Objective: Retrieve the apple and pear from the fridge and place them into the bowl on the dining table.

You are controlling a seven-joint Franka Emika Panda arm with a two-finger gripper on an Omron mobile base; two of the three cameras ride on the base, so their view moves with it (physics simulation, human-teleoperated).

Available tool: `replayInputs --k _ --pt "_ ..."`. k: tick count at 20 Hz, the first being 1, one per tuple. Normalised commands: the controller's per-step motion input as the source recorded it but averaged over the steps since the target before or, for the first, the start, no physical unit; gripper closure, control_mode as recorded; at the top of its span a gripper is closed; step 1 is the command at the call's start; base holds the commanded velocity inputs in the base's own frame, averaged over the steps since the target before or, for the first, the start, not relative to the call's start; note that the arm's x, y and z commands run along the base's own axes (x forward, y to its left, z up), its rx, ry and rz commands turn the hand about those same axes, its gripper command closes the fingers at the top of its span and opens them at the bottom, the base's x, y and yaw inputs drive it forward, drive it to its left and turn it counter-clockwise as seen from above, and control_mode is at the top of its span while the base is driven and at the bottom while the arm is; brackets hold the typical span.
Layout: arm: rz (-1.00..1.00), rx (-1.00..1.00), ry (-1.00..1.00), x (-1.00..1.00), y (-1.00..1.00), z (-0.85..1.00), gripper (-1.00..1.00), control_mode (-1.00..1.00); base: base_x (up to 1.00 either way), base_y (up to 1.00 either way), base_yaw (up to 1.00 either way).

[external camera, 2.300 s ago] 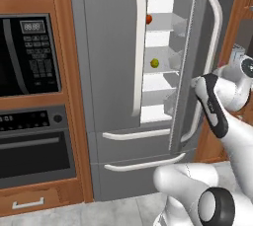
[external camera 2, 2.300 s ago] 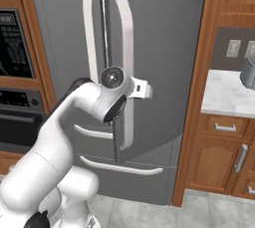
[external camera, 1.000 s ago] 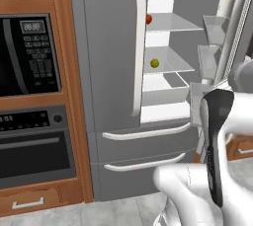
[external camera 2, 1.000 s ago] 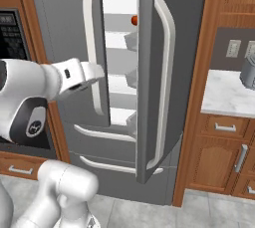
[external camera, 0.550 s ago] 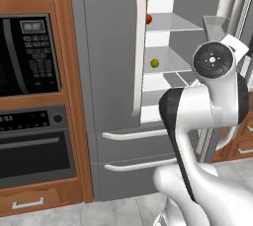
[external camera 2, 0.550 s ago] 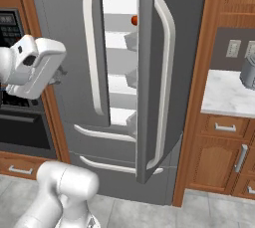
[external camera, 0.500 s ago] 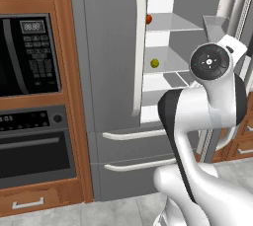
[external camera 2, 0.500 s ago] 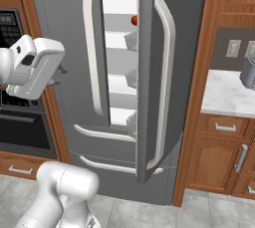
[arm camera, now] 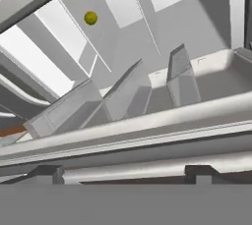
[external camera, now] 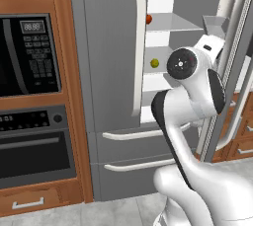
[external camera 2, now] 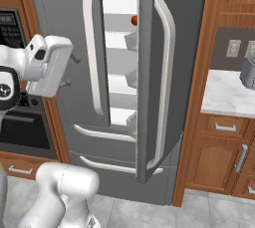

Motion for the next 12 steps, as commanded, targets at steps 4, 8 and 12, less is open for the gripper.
replayInputs --k 4,8,12 --pt "-0.02 -0.06 -0.03 0.44 -0.4 -0.07 -1.0 -1.0 0.0 0.0 0.0" --pt "-0.03 0.0 -0.05 0.51 -0.53 -0.05 -1.0 -1.0 0.0 0.0 0.0" --pt "0.0 -0.02 0.0 0.99 -0.07 0.0 -1.0 -1.0 0.0 0.0 0.0"
